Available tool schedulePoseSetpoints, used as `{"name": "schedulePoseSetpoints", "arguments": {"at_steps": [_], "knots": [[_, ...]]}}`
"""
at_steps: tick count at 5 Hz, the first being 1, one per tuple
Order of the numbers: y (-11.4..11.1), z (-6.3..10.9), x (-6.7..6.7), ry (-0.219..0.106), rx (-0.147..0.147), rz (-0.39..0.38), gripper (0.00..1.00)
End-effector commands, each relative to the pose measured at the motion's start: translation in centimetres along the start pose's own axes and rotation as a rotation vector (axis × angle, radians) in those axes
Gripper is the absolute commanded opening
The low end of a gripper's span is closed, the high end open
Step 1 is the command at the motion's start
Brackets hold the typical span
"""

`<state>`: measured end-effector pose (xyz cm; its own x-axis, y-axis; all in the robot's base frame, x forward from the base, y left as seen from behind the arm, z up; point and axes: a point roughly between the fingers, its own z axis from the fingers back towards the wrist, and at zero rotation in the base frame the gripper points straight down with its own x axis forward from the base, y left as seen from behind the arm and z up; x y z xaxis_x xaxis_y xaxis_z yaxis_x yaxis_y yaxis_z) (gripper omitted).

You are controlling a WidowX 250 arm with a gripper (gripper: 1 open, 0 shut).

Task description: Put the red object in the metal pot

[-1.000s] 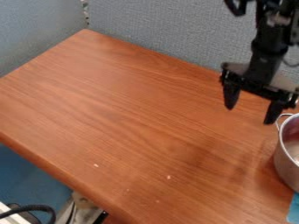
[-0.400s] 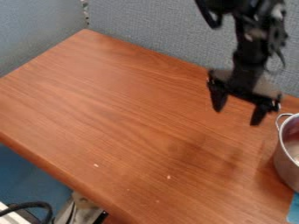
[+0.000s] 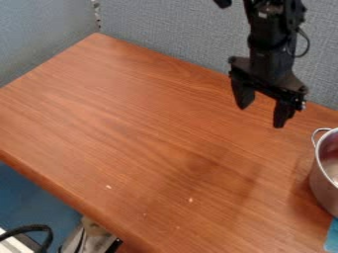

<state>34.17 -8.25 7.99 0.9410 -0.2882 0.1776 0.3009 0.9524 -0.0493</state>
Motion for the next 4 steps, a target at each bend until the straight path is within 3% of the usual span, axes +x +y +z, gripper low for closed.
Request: {"name": "schedulePoseSetpoints", "arguments": {"at_steps": [1, 3, 4], "knots": [[-0.6, 1.0, 1.5, -0.047, 0.025, -0.019, 1.00], [-2.1, -0.3, 3.0, -0.035, 0.075, -0.067, 1.00], [-3.2, 0.6, 3.0, -0.004, 0.065, -0.107, 1.00]]}}
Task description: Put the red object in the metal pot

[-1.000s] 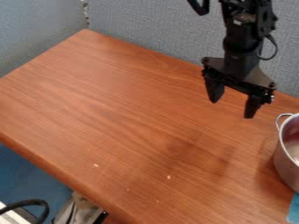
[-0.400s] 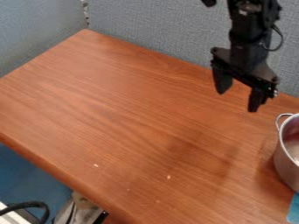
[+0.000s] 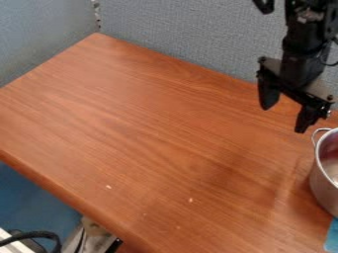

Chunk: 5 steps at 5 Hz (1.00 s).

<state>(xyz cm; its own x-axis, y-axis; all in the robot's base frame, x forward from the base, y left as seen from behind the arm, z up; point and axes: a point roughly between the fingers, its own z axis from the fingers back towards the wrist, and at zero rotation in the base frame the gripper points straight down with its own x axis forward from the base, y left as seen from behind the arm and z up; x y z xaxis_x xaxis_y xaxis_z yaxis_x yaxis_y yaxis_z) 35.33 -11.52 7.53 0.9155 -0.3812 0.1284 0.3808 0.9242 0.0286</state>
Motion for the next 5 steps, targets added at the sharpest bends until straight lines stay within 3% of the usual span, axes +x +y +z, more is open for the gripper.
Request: {"name": "schedulePoseSetpoints", "arguments": {"at_steps": [1, 3, 5], "knots": [[-1.1, 2.9, 0.9, -0.029, -0.005, -0.049, 1.00], [-1.0, 4.9, 0.1, 0.019, -0.035, 0.172, 1.00], [-0.1, 5.3, 1.3, -0.041, 0.046, 0.015, 1.00]]}}
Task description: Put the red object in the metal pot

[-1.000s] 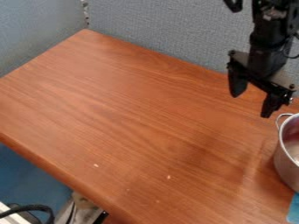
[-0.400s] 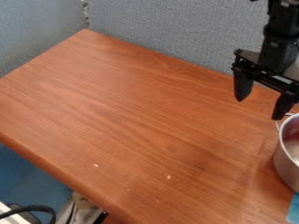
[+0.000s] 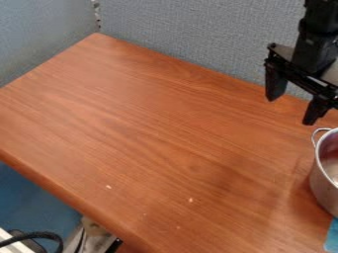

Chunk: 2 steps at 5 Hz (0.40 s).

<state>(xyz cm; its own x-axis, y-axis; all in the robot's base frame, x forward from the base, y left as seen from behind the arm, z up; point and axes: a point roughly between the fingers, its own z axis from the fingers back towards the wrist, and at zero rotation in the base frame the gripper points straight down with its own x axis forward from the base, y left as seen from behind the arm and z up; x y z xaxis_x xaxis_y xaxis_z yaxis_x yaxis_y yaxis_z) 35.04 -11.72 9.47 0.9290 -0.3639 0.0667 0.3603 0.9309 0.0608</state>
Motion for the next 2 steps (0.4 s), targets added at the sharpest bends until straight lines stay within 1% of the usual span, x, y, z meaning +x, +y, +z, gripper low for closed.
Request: {"name": "schedulePoseSetpoints", "arguments": {"at_steps": [1, 2], "knots": [[0.64, 3.42, 1.66, -0.132, 0.053, -0.075, 1.00], [1.22, 3.96, 2.59, -0.113, 0.058, -0.082, 1.00]]}}
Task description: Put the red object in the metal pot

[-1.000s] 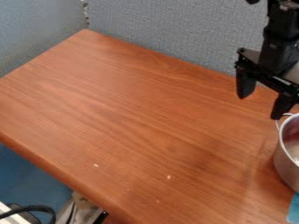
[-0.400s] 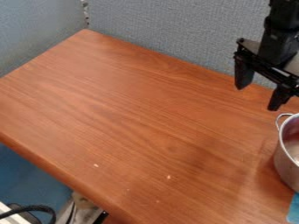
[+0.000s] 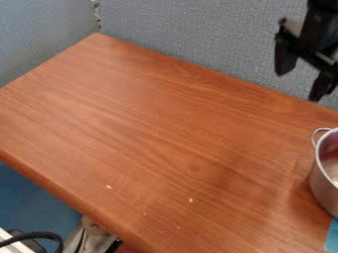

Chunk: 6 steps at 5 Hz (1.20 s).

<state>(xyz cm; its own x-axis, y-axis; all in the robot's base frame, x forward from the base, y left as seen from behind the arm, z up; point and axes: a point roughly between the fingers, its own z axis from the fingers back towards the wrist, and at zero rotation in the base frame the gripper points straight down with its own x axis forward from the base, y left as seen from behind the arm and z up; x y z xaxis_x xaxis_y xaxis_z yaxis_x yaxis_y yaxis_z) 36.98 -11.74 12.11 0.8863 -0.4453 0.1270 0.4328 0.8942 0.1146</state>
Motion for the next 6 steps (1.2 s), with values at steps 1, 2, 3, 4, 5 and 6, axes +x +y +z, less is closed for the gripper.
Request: {"name": "schedulePoseSetpoints", "arguments": {"at_steps": [1, 2, 3, 4, 5, 6], "knots": [[0.9, 1.6, 1.5, -0.022, 0.014, -0.004, 1.00], [0.7, 2.7, 1.7, -0.013, 0.002, -0.002, 1.00], [0.2, 3.4, 1.9, 0.000, -0.015, -0.003, 1.00], [-0.8, 2.2, 1.5, 0.015, -0.018, 0.023, 1.00], [-1.9, 1.0, 0.9, 0.030, -0.022, 0.047, 1.00], [-2.7, 0.1, 0.5, 0.036, -0.019, 0.072, 1.00]]}}
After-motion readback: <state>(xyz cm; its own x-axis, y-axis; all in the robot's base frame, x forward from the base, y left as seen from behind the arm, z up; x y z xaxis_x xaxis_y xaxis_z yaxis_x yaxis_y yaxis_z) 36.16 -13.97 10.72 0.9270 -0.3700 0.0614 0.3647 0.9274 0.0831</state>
